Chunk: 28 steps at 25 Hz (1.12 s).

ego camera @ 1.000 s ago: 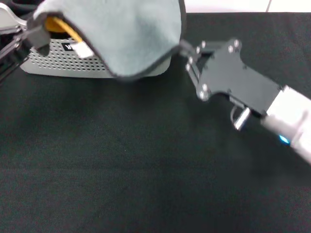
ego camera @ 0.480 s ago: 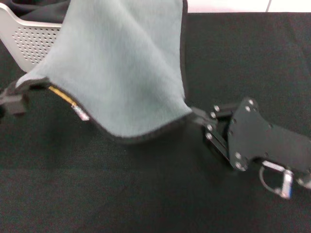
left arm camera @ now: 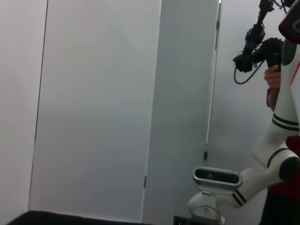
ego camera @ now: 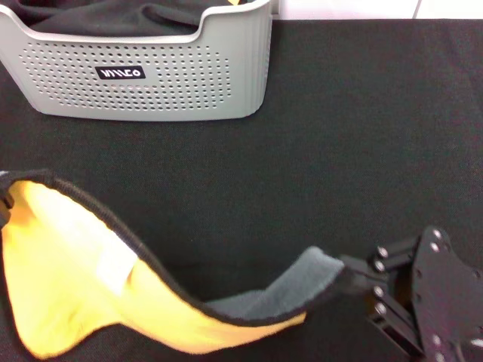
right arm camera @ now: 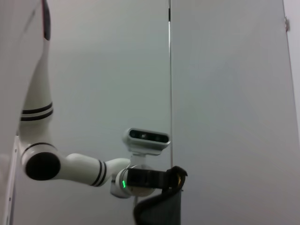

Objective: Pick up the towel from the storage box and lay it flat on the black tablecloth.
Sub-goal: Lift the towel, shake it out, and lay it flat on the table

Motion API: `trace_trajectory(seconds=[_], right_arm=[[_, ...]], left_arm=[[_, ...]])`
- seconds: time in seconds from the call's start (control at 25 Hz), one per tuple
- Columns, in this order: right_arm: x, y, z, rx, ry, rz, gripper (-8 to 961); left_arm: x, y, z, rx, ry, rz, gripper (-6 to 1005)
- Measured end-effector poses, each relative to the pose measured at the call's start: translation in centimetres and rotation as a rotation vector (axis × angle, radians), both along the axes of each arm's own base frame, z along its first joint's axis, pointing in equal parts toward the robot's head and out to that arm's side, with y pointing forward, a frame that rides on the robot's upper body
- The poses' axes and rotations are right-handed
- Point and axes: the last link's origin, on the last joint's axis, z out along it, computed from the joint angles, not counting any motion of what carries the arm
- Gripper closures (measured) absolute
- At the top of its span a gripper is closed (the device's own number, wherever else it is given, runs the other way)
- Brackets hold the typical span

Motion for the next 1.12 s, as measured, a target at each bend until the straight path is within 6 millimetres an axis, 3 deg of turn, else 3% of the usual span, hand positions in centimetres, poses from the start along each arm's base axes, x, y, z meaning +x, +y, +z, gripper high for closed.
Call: trace_trajectory(seconds=[0.64, 1.12], right_arm=[[2.7, -2.0, 4.6, -0.273, 0.036, -0.056, 929], [2.0, -1.7, 6.7, -0.52, 0.049, -0.039, 924]], left_arm=[[0.1, -1.2, -0.1, -0.185, 0.078, 0.044, 967], [1.2, -0.8, 0.7, -0.23, 0.088, 0.01, 968]])
